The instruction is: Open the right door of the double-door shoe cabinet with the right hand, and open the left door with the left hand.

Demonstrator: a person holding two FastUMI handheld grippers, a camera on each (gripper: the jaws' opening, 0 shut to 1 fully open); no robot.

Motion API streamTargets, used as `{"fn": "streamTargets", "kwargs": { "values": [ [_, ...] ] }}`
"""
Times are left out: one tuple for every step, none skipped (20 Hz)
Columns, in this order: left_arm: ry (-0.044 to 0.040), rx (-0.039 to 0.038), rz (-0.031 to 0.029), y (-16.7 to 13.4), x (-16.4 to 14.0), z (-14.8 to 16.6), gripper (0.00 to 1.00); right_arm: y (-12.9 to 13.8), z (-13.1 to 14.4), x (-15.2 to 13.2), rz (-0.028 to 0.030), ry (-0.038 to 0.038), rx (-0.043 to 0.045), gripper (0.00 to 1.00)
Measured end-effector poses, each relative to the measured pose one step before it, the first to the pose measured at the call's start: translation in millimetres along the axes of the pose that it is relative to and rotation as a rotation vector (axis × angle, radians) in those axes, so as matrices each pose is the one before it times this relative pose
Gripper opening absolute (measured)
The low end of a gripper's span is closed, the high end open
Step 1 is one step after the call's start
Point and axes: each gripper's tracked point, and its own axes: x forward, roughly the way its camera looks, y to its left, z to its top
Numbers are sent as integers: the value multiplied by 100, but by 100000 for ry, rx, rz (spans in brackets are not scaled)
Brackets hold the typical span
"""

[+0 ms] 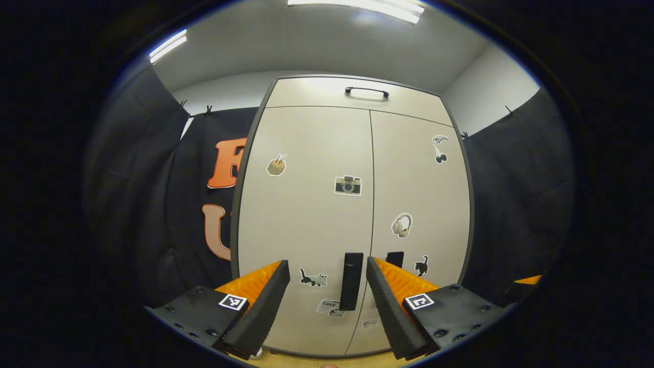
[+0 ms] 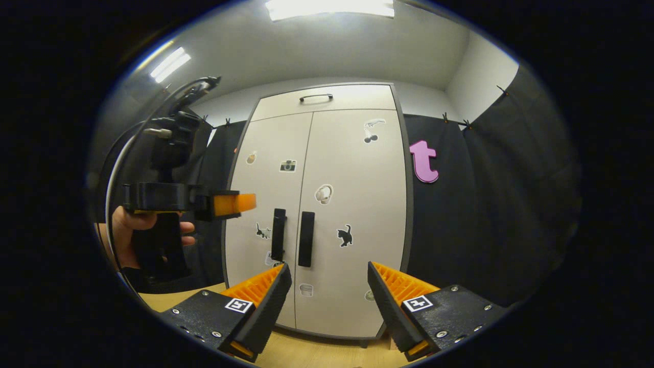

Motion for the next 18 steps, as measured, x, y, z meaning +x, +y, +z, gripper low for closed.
{"fn": "streamTargets", "kwargs": {
  "values": [
    [-181,2467,-32,135,-339,13,96,-862,-184,383,-1750,345,-741,91],
    [-48,2271,-88,74,-258,-123,98,-579,-157,310,-1338,320,-389,91],
    [15,1144,-40,17,-335,-228,96,-335,-233,394,-683,535,159,91],
    [214,91,-261,21,-420,-419,96,114,-249,347,144,768,354,91],
    [474,-721,-310,138,-359,-458,96,179,-232,367,401,441,-261,91],
    [542,-657,1,254,-269,-450,96,194,-131,407,308,152,-571,91],
    [467,179,686,405,-232,-469,95,361,-48,413,349,-307,-108,91],
    [507,403,944,475,-181,-463,96,438,79,358,750,-466,386,91],
    [647,686,310,339,-121,-508,96,560,-93,503,1148,-396,369,91],
    [809,694,345,281,28,-520,96,259,-123,593,424,-22,49,91],
    [1342,811,235,286,13,-743,96,197,-362,655,319,503,335,91],
    [1576,850,82,166,63,-839,95,258,-293,700,517,575,766,91],
    [1910,1044,-109,127,52,-873,96,134,-207,844,257,62,880,91],
    [1635,1099,-245,68,5,-844,96,-85,-1,865,-167,-629,672,91],
    [1511,1031,76,200,104,-782,96,9,-52,879,9,-797,651,91],
    [1498,651,103,228,177,-756,97,156,-227,894,190,-112,808,91],
    [1438,80,177,249,29,-779,98,424,-547,889,1205,801,979,91],
    [1489,-70,-77,185,-14,-713,98,437,-618,851,928,1365,892,91]
  ]
}}
